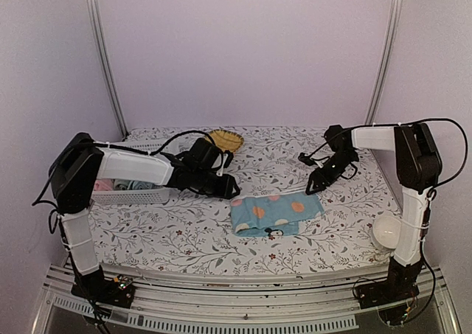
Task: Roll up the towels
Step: Pick up the towel from the center of the board, then put down the towel at the center of the board, then pick up the towel from the center of the board, then flatten out the towel at the center of the board.
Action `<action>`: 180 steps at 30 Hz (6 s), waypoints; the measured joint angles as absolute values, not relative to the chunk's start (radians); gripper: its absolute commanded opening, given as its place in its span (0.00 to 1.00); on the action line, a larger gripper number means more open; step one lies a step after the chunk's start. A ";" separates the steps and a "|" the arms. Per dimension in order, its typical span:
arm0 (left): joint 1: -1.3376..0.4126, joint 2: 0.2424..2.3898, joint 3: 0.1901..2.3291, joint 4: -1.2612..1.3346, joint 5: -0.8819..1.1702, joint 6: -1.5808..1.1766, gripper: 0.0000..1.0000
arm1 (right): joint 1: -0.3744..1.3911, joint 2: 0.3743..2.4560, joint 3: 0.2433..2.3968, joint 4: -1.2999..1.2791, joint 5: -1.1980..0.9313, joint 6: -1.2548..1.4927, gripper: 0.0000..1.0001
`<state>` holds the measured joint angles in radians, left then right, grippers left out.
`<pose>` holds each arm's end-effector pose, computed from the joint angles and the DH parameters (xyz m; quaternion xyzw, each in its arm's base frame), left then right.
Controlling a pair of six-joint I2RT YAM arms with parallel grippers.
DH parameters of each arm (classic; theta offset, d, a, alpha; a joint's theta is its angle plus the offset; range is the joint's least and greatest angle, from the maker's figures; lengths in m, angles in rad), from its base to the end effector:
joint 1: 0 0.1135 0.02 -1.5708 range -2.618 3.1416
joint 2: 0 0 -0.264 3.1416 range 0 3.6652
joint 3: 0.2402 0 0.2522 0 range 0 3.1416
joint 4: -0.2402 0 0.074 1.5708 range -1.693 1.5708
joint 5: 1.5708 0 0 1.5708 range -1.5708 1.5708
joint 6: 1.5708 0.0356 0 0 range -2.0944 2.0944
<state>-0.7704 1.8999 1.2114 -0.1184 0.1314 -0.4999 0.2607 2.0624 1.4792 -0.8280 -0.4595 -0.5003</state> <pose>0.2897 -0.2876 0.1751 0.1491 0.9142 -0.2697 0.2632 0.3814 0.1181 0.1569 -0.3773 0.8945 0.2161 0.1042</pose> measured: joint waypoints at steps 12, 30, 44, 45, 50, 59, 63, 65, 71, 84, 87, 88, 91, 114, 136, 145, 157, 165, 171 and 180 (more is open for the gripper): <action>-0.769 2.094 1.327 -0.140 0.181 -0.524 0.24 | 0.261 2.090 1.460 -0.823 -0.482 -0.484 0.24; -0.758 1.955 1.526 -0.217 0.086 -0.382 0.00 | 0.200 2.016 1.896 -0.912 -0.430 -0.471 0.02; -0.962 1.797 1.229 -0.139 0.205 -0.312 0.29 | 0.168 1.451 0.991 -0.801 -0.521 -0.847 0.35; -0.988 1.813 1.209 -0.167 0.214 -0.304 0.31 | 0.168 1.460 0.965 -0.817 -0.511 -0.866 0.36; -1.015 1.790 1.178 -0.227 0.210 -0.268 0.39 | 0.161 1.460 0.998 -0.874 -0.528 -0.941 0.39; -0.939 1.623 1.120 -0.223 0.087 -0.281 0.47 | 0.160 1.632 1.191 -0.772 -0.513 -0.836 0.52; -0.915 1.576 1.048 -0.246 0.012 -0.304 0.48 | 0.159 1.794 1.303 -0.751 -0.497 -0.781 0.54; -0.902 1.542 1.008 -0.263 -0.014 -0.314 0.48 | 0.157 1.847 1.351 -0.747 -0.495 -0.767 0.54; -0.865 1.437 0.916 -0.279 -0.051 -0.350 0.48 | 0.157 1.953 1.464 -0.751 -0.528 -0.750 0.54; -0.857 1.412 0.899 -0.302 -0.081 -0.371 0.48 | 0.181 2.093 1.572 -0.810 -0.628 -0.767 0.37; -0.855 1.412 0.896 -0.304 -0.088 -0.371 0.48 | 0.182 2.103 1.582 -0.828 -0.657 -0.779 0.21; -0.854 1.412 0.894 -0.305 -0.088 -0.371 0.48 | 0.182 2.109 1.586 -0.830 -0.667 -0.788 0.13; -0.850 1.412 0.893 -0.306 -0.095 -0.375 0.48 | 0.182 2.127 1.597 -0.851 -0.695 -0.797 0.03; -0.683 1.675 1.123 -0.340 -0.056 -0.427 0.41 | -0.019 2.101 1.652 -0.825 -0.622 -0.675 0.03; -0.567 2.193 1.634 -0.593 -0.148 -0.473 0.39 | -0.013 2.101 1.604 -0.799 -0.672 -0.624 0.04; -0.553 2.251 1.686 -0.619 -0.185 -0.484 0.34 | -0.013 2.101 1.600 -0.799 -0.691 -0.623 0.04; -0.550 2.283 1.729 -0.616 -0.188 -0.481 0.00 | -0.013 2.101 1.595 -0.799 -0.691 -0.623 0.04; -0.561 2.201 1.637 -0.563 -0.192 -0.464 0.00 | -0.022 2.099 1.599 -0.800 -0.687 -0.603 0.03; -0.594 1.940 1.559 -0.496 -0.215 -0.438 0.00 | -0.059 2.018 1.664 -0.807 -0.682 -0.573 0.03; -0.677 1.604 1.517 -0.358 -0.263 -0.403 0.00 | -0.086 1.700 1.740 -0.793 -0.681 -0.529 0.03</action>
